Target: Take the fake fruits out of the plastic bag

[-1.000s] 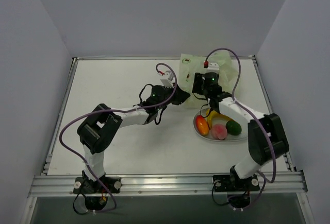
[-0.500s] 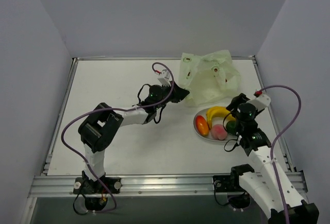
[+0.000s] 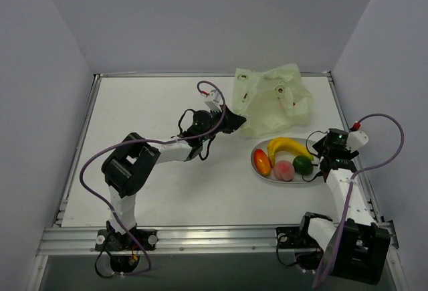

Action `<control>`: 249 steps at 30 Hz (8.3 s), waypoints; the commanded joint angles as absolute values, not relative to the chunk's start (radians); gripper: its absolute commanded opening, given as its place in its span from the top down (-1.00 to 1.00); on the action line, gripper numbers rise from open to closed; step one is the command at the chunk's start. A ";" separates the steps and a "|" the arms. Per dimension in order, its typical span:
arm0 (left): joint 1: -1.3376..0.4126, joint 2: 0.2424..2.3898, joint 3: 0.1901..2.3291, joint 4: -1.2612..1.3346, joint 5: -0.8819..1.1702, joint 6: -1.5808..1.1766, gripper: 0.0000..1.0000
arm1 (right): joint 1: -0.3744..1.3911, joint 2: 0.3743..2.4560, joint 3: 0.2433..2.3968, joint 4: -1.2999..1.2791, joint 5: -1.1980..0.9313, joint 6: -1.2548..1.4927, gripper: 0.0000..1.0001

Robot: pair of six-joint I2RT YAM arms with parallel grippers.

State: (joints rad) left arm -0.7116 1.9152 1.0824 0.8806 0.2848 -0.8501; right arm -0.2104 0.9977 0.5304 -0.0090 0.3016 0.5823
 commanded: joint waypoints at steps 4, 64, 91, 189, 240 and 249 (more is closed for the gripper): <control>-0.713 1.911 1.114 0.950 0.295 -0.862 0.95 | -0.247 1.088 0.546 0.040 0.149 0.568 0.38; -0.890 1.349 0.667 0.807 -0.167 -0.747 0.95 | 0.455 1.806 1.148 0.399 0.237 0.492 -0.07; -0.629 1.084 0.900 0.052 -0.097 -0.643 -0.68 | 0.454 2.129 1.305 0.693 0.176 0.752 -0.60; -0.098 2.045 1.440 0.307 0.729 -0.755 0.95 | 0.615 1.914 1.008 0.548 0.207 0.459 -0.57; -0.222 1.703 1.654 -0.149 0.263 -0.477 -0.88 | 0.419 0.745 0.387 0.077 0.485 0.653 0.57; -0.328 1.287 1.286 -0.112 0.184 -0.595 -0.88 | 0.411 0.791 0.367 0.094 0.494 0.683 0.18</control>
State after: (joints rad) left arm -0.2829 1.3727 1.3746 -0.0967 0.2382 -0.5652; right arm 0.4179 0.7788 0.3740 0.0860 0.4706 0.6613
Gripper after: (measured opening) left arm 0.942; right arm 0.680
